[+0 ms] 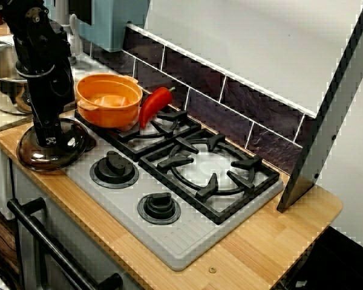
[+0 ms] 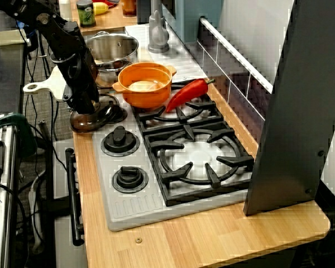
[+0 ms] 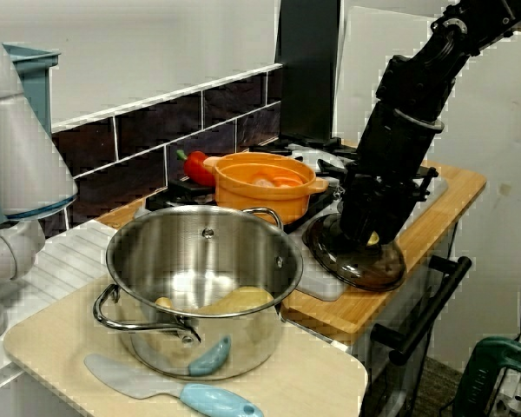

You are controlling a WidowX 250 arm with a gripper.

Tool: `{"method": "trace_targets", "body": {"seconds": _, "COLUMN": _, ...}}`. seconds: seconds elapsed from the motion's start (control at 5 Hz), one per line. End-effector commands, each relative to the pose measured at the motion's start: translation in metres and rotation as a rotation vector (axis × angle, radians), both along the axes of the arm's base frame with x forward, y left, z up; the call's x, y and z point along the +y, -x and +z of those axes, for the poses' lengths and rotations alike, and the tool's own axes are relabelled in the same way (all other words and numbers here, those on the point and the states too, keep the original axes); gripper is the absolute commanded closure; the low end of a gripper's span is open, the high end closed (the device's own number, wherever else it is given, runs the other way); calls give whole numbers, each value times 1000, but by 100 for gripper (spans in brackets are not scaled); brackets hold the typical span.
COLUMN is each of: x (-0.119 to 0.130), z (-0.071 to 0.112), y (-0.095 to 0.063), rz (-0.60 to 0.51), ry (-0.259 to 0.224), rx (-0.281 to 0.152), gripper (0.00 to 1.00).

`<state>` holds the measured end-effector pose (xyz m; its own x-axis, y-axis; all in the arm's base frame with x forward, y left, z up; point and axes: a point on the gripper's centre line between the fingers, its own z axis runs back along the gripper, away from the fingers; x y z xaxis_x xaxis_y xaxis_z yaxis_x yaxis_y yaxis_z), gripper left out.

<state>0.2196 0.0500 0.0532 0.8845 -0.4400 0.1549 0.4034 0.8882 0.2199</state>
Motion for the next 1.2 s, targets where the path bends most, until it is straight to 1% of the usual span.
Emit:
{"method": "trace_targets", "body": {"seconds": 0.0, "x": 11, "z": 28, "y": -9, "rz": 5, "ry": 25, "rx": -35, "gripper": 100}}
{"method": "trace_targets", "body": {"seconds": 0.4, "x": 18, "z": 44, "y": -11, "rz": 14, "ry": 56, "rx": -38, "gripper": 100}}
{"method": "trace_targets", "body": {"seconds": 1.0, "x": 21, "z": 61, "y": -16, "rz": 7, "ry": 81, "rx": -42, "gripper": 100}}
